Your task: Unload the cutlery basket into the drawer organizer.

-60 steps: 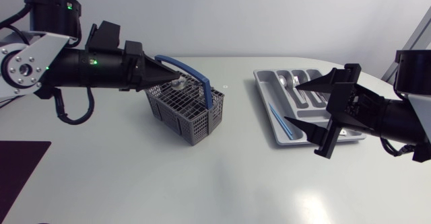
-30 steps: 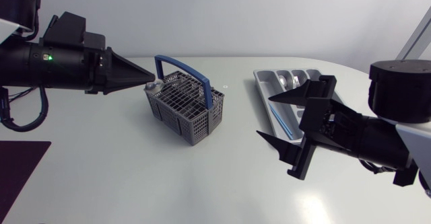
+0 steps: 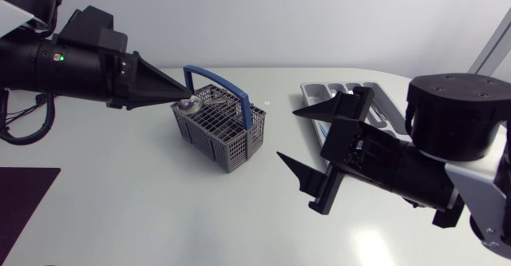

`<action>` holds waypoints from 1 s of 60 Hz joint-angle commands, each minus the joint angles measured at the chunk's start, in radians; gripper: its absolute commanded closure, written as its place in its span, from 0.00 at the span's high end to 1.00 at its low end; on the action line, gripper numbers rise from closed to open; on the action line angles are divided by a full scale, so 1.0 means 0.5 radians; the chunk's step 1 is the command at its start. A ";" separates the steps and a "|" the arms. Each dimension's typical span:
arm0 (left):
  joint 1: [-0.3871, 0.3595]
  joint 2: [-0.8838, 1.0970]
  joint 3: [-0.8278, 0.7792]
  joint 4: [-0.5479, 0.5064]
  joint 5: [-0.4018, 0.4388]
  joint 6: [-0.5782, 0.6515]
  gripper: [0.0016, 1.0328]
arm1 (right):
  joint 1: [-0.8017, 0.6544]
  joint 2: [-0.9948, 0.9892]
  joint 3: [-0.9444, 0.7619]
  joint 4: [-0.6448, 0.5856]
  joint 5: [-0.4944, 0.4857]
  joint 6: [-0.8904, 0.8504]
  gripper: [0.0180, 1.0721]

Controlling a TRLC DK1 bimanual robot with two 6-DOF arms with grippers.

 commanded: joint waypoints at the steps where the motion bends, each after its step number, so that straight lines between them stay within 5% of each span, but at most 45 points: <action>1: -0.037 0.115 0.090 -0.014 0.078 0.049 0.03 | 0.052 0.056 0.039 0.087 0.057 0.060 0.84; 19: -0.215 0.361 0.197 -0.011 0.155 0.083 0.03 | 0.214 0.213 -0.028 0.446 0.339 0.008 0.80; 34: -0.313 0.483 0.314 -0.008 0.225 0.080 0.03 | 0.248 0.379 -0.065 0.655 0.376 -0.017 0.72; 44: -0.356 0.563 0.354 -0.008 0.238 0.080 0.03 | 0.279 0.468 -0.132 0.870 0.450 -0.078 0.57; 54: -0.371 0.600 0.372 -0.011 0.262 0.080 0.03 | 0.269 0.547 -0.151 1.014 0.477 -0.145 0.56; 60: -0.368 0.618 0.391 -0.011 0.265 0.080 0.03 | 0.257 0.596 -0.154 1.075 0.477 -0.164 0.47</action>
